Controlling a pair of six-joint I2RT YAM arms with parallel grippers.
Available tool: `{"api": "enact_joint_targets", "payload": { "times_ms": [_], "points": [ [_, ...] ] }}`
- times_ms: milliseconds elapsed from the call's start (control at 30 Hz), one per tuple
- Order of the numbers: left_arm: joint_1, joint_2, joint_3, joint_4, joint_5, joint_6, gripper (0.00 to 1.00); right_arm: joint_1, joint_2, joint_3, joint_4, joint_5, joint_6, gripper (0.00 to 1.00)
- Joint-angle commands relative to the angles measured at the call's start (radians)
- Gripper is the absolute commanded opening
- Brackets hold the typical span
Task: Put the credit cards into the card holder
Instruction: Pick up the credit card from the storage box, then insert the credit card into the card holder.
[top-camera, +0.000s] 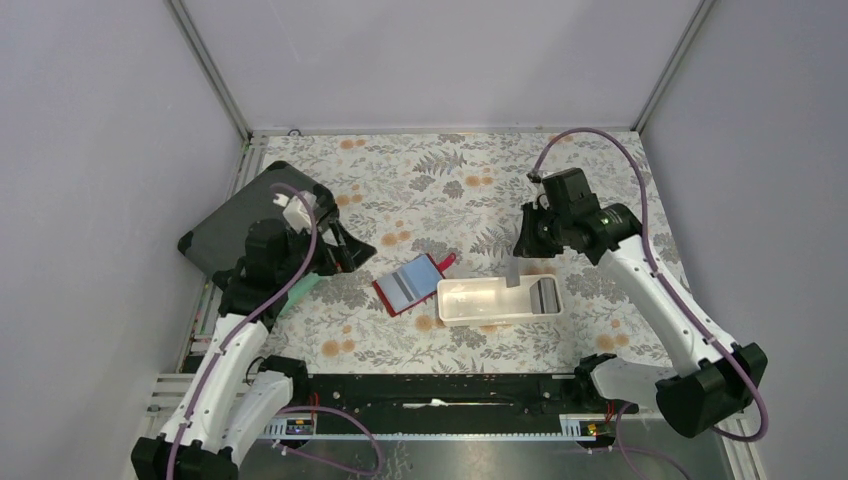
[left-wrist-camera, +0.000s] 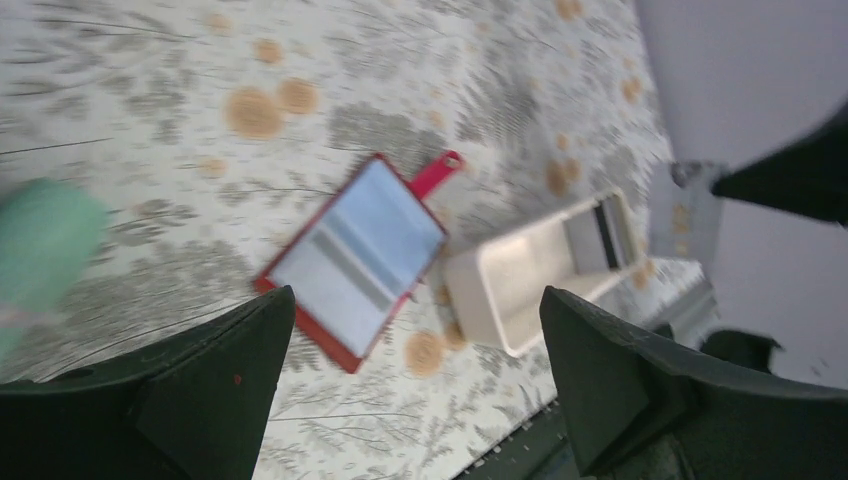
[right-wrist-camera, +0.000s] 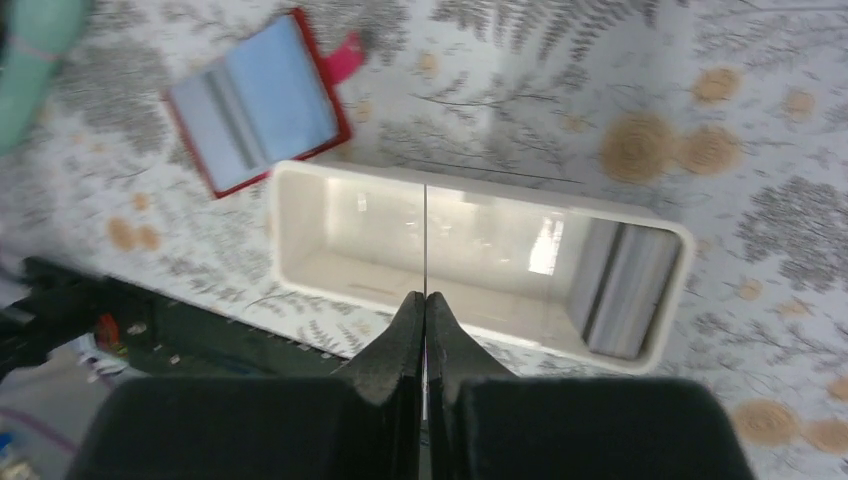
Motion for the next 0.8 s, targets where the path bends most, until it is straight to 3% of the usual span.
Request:
{"api": "enact_joint_targets", "payload": {
  "times_ms": [0,267,567,633,767],
  "points": [
    [-0.103,-0.029,-0.046,0.268,0.177,-0.116,0.99,-0.005,-0.076,-0.007,0.177,-0.289,0.016,0.0],
    [-0.305,0.001,-0.112,0.654,0.309,-0.323,0.99,-0.004,-0.136,-0.179,0.732,-0.784,0.272,0.0],
    [-0.433,0.075,-0.077,0.762,0.3,-0.381,0.98,0.079,-0.074,-0.144,0.868,-0.905,0.305,0.0],
    [-0.444,0.093,-0.075,0.804,0.306,-0.407,0.89,0.102,-0.065,-0.139,0.89,-0.905,0.302,0.0],
    [-0.457,0.12,-0.096,0.927,0.324,-0.485,0.52,0.123,-0.045,-0.133,0.912,-0.91,0.302,0.0]
  ]
}}
